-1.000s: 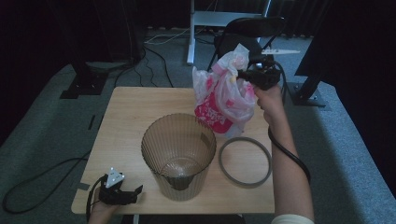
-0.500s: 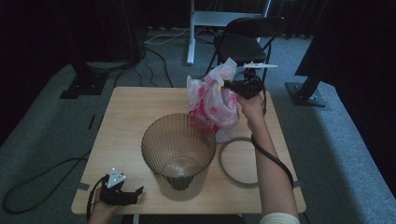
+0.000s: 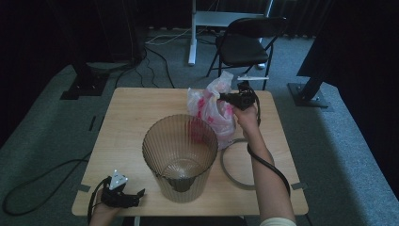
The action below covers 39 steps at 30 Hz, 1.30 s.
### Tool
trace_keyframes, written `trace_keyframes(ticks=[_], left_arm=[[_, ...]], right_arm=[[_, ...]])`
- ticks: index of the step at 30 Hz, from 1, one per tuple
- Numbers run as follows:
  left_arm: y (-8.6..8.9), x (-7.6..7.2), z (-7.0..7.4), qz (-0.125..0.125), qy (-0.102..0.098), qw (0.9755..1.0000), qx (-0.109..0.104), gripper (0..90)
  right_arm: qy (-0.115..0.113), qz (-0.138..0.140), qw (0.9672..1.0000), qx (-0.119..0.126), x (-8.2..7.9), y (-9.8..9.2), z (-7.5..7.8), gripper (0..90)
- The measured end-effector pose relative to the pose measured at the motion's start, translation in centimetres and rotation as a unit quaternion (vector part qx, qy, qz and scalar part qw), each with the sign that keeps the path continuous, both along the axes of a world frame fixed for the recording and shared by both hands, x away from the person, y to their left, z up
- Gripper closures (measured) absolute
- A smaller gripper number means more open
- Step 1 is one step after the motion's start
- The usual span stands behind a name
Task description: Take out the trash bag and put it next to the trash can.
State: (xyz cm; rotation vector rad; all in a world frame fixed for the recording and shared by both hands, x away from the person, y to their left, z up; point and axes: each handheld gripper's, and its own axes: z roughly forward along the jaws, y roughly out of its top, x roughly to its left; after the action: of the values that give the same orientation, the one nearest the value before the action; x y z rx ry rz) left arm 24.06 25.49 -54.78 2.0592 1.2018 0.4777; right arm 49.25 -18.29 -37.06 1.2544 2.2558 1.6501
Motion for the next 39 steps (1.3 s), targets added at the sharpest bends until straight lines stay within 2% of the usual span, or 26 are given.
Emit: trace_keyframes(ticks=[7,12,17,19,22,24,25,28,31,33,35,39], left_arm=[[0.0,0.0,-0.1,0.0,0.002,1.0,0.002,0.8],[0.0,0.1,-0.1,0.002,0.003,1.0,-0.002,0.8],[0.0,0.1,-0.1,0.002,0.004,1.0,-0.004,0.8],[0.0,0.1,-0.1,0.002,0.004,1.0,-0.003,0.8],[0.1,0.1,-0.1,0.003,0.005,1.0,-0.005,0.8],[0.1,0.1,0.0,0.003,0.005,1.0,-0.004,0.8],[0.1,0.1,0.0,0.003,0.005,1.0,-0.004,0.8],[0.1,0.1,-0.1,0.004,0.004,1.0,-0.005,0.8],[0.1,0.1,0.0,0.003,0.005,1.0,-0.006,0.8],[0.1,0.1,0.0,0.003,0.005,1.0,-0.007,0.8],[0.1,0.1,0.0,0.003,0.006,1.0,-0.007,0.8],[0.1,0.1,0.0,0.003,0.006,1.0,-0.007,0.8]], right_arm=[[0.015,0.013,0.9998,0.005,-0.6,0.3,-2.0,87.5],[0.02,0.017,0.9996,0.007,-0.8,0.1,-2.4,83.7],[0.017,0.025,0.9995,0.005,-1.4,0.0,-2.3,69.9],[0.017,0.025,0.9995,0.004,-1.6,0.0,-2.3,59.0],[0.012,0.026,0.9996,0.001,-1.7,-0.2,-2.1,47.9],[0.01,0.02,0.9997,-0.003,-1.9,-0.3,-1.9,43.0],[0.011,0.015,0.9998,-0.003,-2.0,-0.4,-1.8,37.8],[0.013,0.006,0.9998,0.01,-2.1,-0.8,-1.5,29.8],[0.014,0.001,0.9998,0.014,-2.2,-1.2,-1.3,22.2],[0.016,0.004,0.9997,0.017,-2.2,-1.3,-1.2,20.6],[0.016,0.013,0.9993,0.033,-2.3,-1.7,-1.2,12.4],[0.013,0.009,0.9993,0.034,-2.8,-2.4,-1.0,12.3]])
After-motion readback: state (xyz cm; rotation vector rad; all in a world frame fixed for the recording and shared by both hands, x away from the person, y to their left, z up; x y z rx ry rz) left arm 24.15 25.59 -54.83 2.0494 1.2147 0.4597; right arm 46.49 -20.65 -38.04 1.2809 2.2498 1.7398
